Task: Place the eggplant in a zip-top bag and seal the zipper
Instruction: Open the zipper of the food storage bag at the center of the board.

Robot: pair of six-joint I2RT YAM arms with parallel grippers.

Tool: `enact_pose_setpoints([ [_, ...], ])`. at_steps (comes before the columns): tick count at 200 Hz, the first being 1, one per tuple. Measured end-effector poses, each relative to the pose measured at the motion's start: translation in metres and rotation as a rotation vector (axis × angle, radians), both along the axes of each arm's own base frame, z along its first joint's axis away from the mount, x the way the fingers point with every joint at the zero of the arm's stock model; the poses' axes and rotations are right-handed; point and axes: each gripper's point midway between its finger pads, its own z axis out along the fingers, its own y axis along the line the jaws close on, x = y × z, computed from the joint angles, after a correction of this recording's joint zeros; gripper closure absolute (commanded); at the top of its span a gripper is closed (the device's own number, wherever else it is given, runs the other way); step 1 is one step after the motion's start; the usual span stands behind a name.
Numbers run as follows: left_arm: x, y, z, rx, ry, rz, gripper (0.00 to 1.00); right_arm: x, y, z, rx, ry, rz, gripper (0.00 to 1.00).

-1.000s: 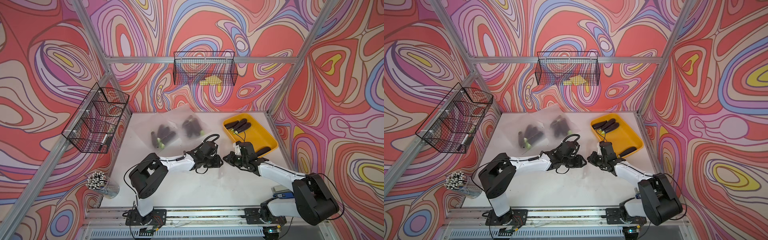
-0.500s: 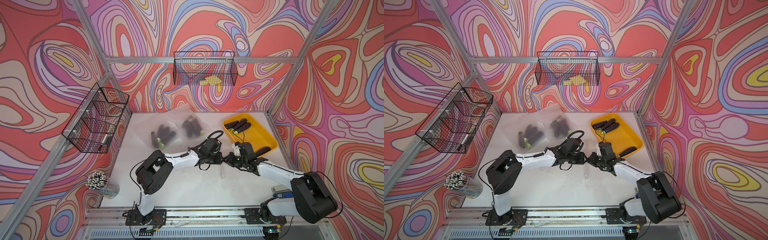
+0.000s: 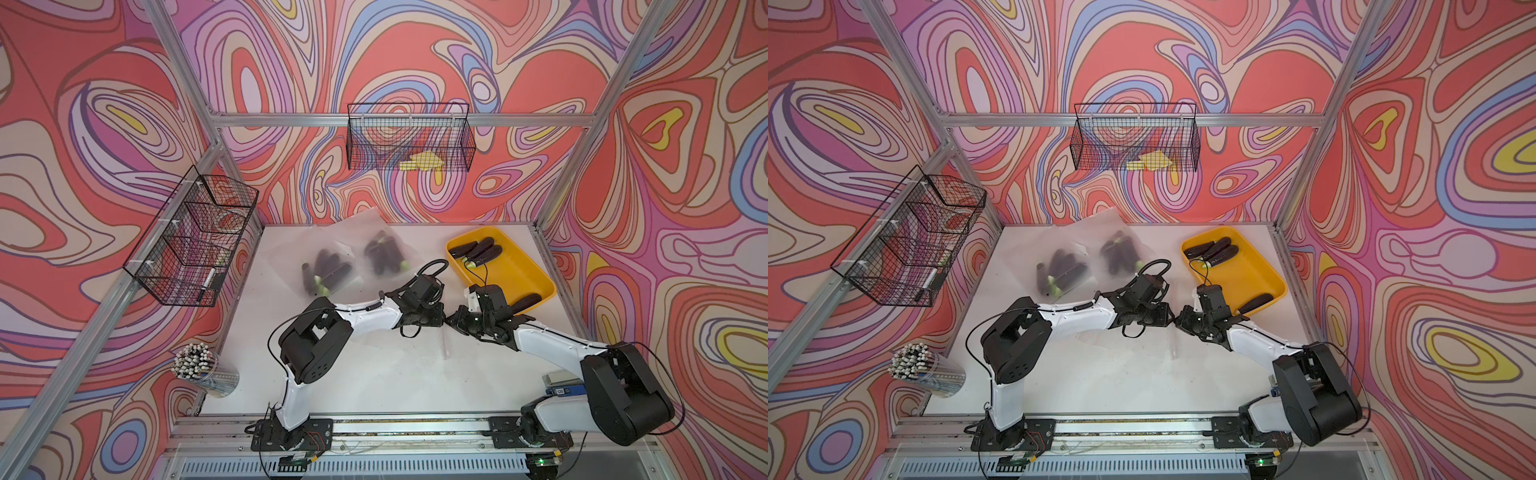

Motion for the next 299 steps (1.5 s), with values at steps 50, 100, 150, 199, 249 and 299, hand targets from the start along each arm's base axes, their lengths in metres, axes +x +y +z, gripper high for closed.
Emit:
enact_pose_setpoints([
  [50,0.000,0.006,-0.018,0.067,0.013,-0.007,0.69,0.001,0.000,0.001,-0.003,0.000,0.001,1.00],
  [100,-0.004,0.003,-0.026,0.064,0.039,-0.021,0.85,0.006,0.002,0.009,-0.002,-0.020,0.004,1.00],
  [150,-0.002,0.007,-0.019,0.076,0.011,-0.022,1.00,0.005,-0.005,0.005,-0.054,-0.008,0.001,1.00],
  [199,-0.005,0.026,0.033,0.096,-0.087,-0.051,1.00,0.019,0.003,0.010,-0.060,-0.017,0.029,1.00],
  [249,-0.016,0.045,0.038,0.140,-0.085,-0.046,1.00,0.042,0.030,0.026,-0.028,-0.058,0.104,0.83],
  [299,-0.016,0.054,0.031,0.180,-0.084,-0.028,1.00,0.042,0.034,0.012,-0.032,-0.020,0.121,0.78],
])
